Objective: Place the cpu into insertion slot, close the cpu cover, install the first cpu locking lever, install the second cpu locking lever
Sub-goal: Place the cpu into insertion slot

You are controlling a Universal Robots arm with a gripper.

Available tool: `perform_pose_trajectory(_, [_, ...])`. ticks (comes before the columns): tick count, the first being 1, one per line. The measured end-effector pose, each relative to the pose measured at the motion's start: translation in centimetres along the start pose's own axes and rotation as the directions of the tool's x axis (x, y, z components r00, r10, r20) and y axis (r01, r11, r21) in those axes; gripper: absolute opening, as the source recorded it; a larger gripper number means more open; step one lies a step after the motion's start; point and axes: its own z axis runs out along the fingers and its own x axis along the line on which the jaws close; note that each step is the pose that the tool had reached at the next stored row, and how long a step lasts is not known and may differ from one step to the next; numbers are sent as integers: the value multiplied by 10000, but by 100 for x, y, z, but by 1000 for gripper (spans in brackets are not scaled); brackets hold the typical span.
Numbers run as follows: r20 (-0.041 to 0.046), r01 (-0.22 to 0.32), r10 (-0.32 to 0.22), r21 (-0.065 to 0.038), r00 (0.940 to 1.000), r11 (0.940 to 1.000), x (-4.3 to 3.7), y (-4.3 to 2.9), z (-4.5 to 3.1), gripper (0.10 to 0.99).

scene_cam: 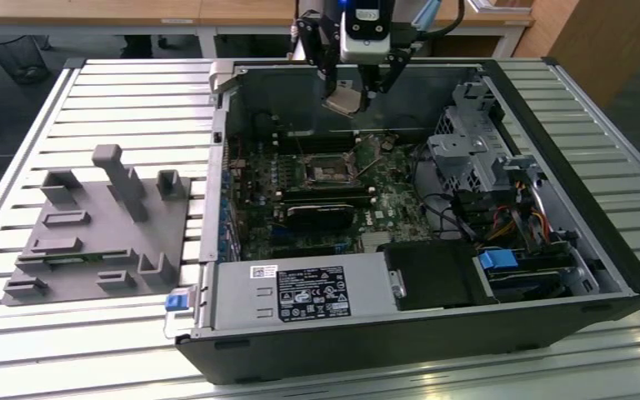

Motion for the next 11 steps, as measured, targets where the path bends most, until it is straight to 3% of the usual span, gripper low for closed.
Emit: perform_pose_trajectory(11, [49,-565,565,-11,9984,9984,0,-2,20,541])
